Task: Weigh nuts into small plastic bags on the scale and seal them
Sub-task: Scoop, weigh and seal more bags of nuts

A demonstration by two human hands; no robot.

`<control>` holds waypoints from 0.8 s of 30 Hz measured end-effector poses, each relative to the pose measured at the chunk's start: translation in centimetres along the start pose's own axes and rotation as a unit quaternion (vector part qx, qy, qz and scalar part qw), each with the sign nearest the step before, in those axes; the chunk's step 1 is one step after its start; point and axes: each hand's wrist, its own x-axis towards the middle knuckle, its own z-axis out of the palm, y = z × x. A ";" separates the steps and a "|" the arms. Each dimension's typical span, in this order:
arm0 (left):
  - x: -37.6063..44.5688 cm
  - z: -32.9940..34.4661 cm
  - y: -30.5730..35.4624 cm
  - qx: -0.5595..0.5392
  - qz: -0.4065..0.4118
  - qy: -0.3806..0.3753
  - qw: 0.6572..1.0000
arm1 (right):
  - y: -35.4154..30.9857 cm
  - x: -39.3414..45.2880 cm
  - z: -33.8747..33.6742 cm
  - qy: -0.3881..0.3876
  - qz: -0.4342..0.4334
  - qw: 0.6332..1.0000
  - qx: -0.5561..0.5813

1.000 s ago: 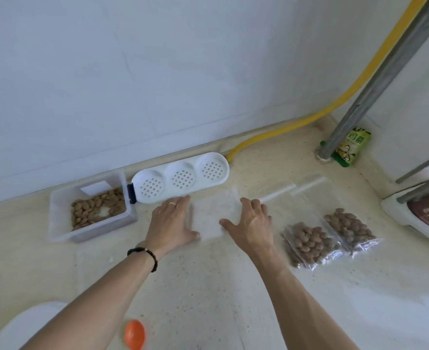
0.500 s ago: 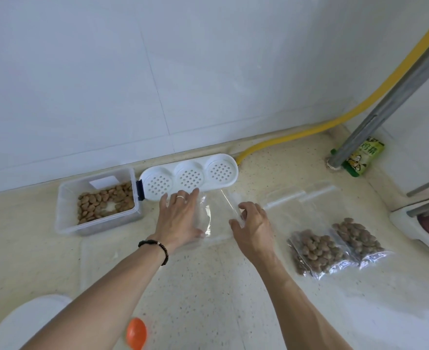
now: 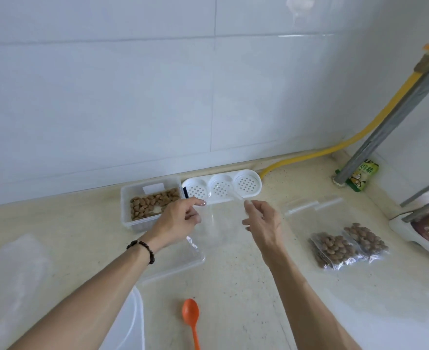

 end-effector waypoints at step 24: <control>-17.3 -12.5 -20.3 0.047 -0.098 -0.029 0.994 | 7.6 -18.9 16.6 -0.063 0.111 0.976 -0.176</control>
